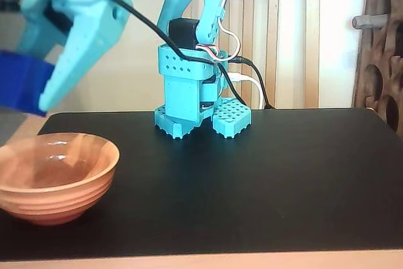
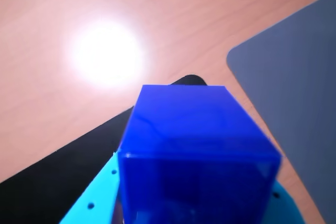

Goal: Place the blue cube in the orange bowl.

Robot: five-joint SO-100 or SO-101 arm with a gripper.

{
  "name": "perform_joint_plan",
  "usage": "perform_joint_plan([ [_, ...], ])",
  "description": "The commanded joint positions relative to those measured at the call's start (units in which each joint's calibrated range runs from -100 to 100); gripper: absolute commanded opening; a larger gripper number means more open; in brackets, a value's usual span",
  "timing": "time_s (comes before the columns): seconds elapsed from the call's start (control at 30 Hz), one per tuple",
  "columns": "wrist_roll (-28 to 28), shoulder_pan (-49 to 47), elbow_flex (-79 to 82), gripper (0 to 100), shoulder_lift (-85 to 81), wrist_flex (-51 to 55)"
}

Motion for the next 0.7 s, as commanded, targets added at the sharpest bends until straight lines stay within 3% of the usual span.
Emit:
perform_joint_plan([
  [0.0, 0.4, 0.6, -0.4, 14, 2.9, -1.8],
  [0.67, 0.4, 1.2, -0.7, 14, 12.6, -4.7],
])
